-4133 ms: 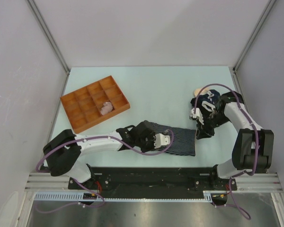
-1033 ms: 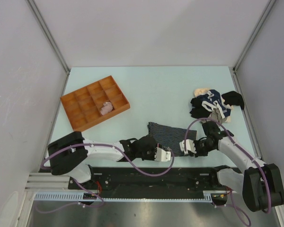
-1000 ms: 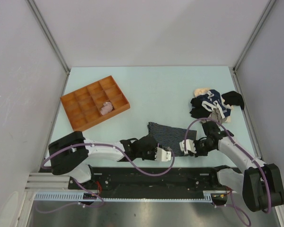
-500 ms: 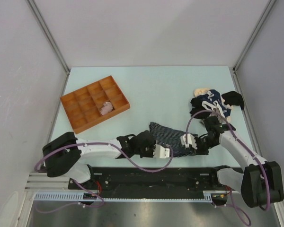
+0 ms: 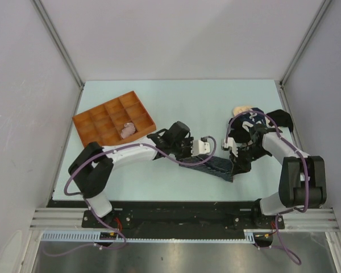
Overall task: Roll the underwear
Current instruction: Fold the underwear at the center of the board.
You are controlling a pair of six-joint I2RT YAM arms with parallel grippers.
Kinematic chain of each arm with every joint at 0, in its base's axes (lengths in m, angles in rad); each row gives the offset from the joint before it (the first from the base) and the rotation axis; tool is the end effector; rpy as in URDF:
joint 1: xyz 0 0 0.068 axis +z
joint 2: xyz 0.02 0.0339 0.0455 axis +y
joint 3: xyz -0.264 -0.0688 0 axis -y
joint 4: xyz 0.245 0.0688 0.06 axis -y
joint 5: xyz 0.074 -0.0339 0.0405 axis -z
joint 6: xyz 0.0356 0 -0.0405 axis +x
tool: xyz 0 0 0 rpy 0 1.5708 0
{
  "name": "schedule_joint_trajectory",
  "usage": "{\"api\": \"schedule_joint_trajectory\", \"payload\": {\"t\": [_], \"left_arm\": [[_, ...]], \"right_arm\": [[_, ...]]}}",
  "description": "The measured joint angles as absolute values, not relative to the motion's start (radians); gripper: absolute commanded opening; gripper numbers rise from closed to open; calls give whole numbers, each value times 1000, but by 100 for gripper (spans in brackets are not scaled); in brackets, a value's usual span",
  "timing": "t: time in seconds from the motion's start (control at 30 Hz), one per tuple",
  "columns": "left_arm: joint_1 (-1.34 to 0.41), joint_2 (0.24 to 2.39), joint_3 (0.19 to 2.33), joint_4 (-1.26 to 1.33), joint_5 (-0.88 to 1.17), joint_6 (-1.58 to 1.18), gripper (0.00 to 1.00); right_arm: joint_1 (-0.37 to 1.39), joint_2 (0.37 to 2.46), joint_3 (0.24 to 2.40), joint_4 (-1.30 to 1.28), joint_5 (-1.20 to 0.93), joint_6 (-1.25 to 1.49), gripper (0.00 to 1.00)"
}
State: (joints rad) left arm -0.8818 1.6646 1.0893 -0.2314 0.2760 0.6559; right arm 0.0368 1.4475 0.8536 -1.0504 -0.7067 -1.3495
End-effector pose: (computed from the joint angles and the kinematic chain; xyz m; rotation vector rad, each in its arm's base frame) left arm 0.2200 -0.2824 0.2152 1.7487 1.6167 -0.4358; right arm 0.2157 0.0311 0.1873 -1.6619 2.0568 0.8319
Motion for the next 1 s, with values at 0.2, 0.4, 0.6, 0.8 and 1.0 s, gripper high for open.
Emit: {"api": "schedule_joint_trajectory", "payload": {"t": [0.2,0.4,0.6,0.8,1.0], "left_arm": [[-843,1781,1163,-276,296,656,0],[-827,1864,1249,-316,296,654,0],[-815,1922,1314,-346,292,647,1],[-815,1985,1377,-382,279,622,13],[-815,1994,1379,-395,234,576,31]], "right_arm": [[17,1529,880,-1021,-698,-1278,10],[11,1573,921,-987,-684,-1212,11],[11,1600,928,-947,-667,-1147,15],[11,1608,928,-914,-641,-1082,24],[-4,1599,928,-892,-615,-1025,31]]}}
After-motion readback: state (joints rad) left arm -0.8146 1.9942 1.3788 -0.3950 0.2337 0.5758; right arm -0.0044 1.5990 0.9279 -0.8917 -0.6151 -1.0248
